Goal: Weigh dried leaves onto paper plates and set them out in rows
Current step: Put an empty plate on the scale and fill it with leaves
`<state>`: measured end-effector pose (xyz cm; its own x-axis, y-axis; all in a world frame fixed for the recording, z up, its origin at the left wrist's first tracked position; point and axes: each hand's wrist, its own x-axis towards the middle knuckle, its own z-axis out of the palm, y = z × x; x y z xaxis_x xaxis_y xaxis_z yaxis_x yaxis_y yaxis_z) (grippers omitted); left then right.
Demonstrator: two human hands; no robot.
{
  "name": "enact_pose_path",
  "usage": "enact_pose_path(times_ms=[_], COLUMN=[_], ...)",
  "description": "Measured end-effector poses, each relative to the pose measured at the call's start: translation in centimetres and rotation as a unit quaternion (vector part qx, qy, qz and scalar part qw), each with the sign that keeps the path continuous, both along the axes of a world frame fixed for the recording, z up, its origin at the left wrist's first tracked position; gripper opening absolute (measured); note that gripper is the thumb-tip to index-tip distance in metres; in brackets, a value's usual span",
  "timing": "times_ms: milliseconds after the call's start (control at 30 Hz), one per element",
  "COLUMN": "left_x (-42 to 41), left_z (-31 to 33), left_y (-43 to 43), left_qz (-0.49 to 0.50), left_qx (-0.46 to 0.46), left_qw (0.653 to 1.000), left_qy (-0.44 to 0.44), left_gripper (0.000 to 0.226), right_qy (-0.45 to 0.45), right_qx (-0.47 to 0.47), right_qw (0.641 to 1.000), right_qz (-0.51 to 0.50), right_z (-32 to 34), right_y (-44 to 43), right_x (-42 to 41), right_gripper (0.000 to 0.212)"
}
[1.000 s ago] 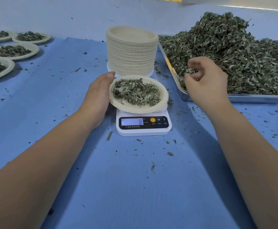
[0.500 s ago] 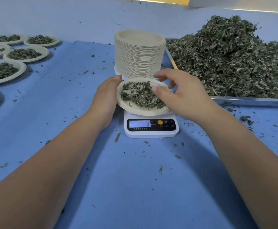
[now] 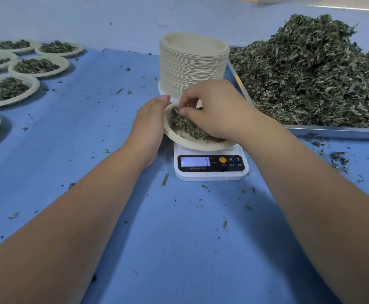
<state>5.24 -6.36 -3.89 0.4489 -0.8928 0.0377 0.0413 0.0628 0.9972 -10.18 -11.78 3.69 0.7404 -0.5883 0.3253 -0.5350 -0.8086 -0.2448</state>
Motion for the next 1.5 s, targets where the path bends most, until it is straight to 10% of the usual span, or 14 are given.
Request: enact_pose_path(times_ms=[867,1067,1500], left_x=[-0.3,-0.3,-0.8], left_z=[0.3,0.1,1.3], left_y=[0.4,0.3,1.2], left_qz=[0.018,0.029,0.012], left_qx=[0.005,0.000,0.012], left_qw=[1.000,1.000,1.000], left_qy=[0.005,0.010,-0.027], left_gripper=[0.043,0.038,0.041], right_qy=[-0.313,-0.139,0.006], right_qx=[-0.044,-0.069,-0.060], right_qw=[0.938,0.929,0.984], right_qz=[-0.144,-0.336,-0.166], right_z=[0.3,-1.5,-3.6], right_y=[-2.4,-5.9,1.3], right_x=[-5.8,-12.1,-8.9], right_gripper=[0.011,0.031,0.044])
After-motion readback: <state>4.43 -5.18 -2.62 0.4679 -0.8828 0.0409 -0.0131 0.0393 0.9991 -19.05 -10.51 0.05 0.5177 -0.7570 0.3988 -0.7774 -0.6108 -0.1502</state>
